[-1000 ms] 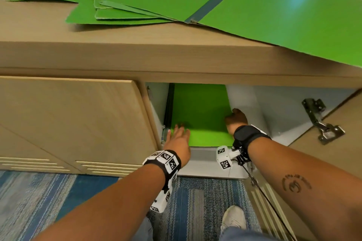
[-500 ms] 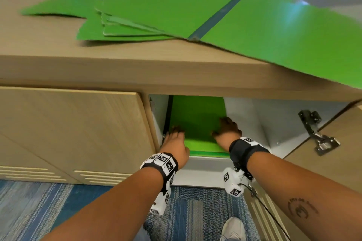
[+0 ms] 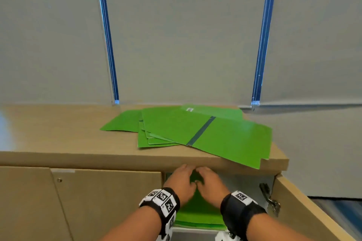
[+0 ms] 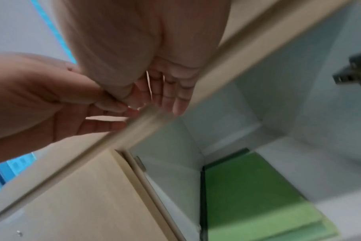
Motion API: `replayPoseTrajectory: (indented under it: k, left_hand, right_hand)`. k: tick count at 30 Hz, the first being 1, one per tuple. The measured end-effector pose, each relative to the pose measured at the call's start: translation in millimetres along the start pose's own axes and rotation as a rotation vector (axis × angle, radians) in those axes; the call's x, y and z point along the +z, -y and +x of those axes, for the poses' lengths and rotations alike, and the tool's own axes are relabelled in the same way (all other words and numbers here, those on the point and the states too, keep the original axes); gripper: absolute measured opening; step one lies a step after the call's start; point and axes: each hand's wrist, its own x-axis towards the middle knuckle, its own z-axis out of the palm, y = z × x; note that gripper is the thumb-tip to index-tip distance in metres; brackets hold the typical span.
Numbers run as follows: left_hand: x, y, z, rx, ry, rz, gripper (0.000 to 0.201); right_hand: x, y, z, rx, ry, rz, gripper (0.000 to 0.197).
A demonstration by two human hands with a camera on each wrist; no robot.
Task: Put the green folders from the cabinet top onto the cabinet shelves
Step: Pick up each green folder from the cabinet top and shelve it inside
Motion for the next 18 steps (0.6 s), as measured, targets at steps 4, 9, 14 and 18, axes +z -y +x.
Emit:
replayPoseTrajectory:
  k: [4, 9, 14, 18]
  left_hand:
    - [-49.8, -25.4, 7.9, 0.037, -0.188, -0.006, 0.046]
    - [-64.3, -35.4, 32.3, 0.064, -0.167, 0.161, 0.066]
    - [-28.6, -10.4, 49.0, -0.032, 0.007, 0.381, 0.078]
    - [-20.4, -4.9, 62.0, -0.016, -0.103, 0.498, 0.077]
  right_hand:
    - [-50.4, 35.0, -4.1, -0.078, -0.125, 0.000, 0.038]
    - [-99.7, 28.6, 21.0, 0.002, -0.213, -0.018, 0.045]
    - [-110.0, -11.5, 43.7, 0.147, -0.232, -0.068, 0.050]
    - [-107.1, -42.2, 58.8, 0.208, -0.248, -0.143, 0.049]
